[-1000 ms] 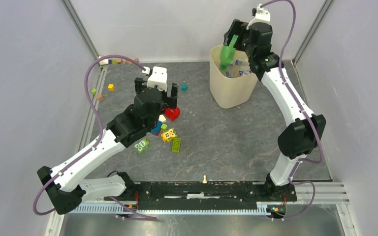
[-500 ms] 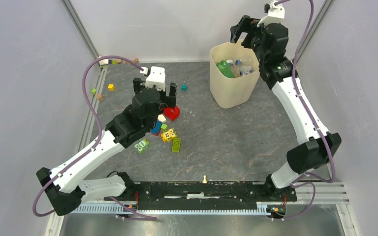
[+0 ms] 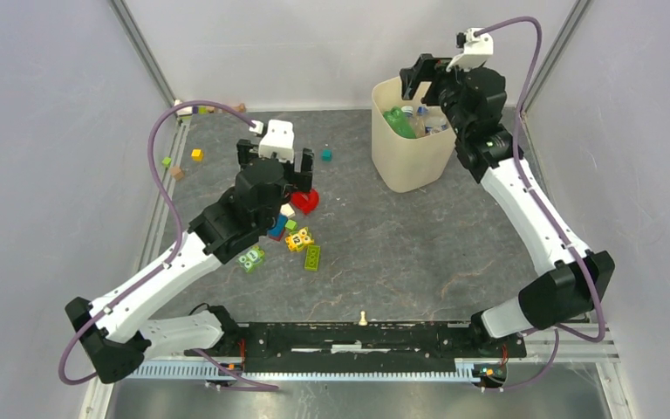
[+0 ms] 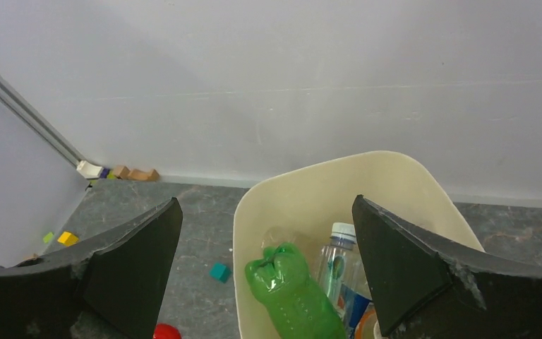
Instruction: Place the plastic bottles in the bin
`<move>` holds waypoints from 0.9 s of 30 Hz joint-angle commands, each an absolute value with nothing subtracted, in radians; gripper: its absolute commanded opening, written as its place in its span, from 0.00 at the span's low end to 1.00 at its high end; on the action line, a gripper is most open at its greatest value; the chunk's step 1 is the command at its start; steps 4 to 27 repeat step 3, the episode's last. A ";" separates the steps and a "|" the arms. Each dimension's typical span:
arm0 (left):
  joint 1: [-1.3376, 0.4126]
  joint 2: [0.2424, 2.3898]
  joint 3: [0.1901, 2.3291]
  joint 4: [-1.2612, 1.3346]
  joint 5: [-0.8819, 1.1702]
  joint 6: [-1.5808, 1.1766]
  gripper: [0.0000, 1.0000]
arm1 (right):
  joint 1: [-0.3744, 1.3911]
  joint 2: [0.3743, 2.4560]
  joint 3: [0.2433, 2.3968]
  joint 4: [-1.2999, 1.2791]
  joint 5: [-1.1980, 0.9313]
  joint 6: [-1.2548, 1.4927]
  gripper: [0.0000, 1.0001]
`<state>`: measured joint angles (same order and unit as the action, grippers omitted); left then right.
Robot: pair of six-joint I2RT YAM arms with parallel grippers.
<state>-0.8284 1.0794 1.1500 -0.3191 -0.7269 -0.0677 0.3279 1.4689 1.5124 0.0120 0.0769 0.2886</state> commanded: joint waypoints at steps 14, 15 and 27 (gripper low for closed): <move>-0.821 1.062 1.145 -0.263 -0.724 -0.037 1.00 | 0.359 1.396 1.462 0.108 0.109 0.184 0.98; -0.821 1.062 1.145 -0.263 -0.724 -0.037 1.00 | 0.359 1.396 1.462 0.108 0.109 0.184 0.98; -0.821 1.062 1.145 -0.263 -0.724 -0.037 1.00 | 0.359 1.396 1.462 0.108 0.109 0.184 0.98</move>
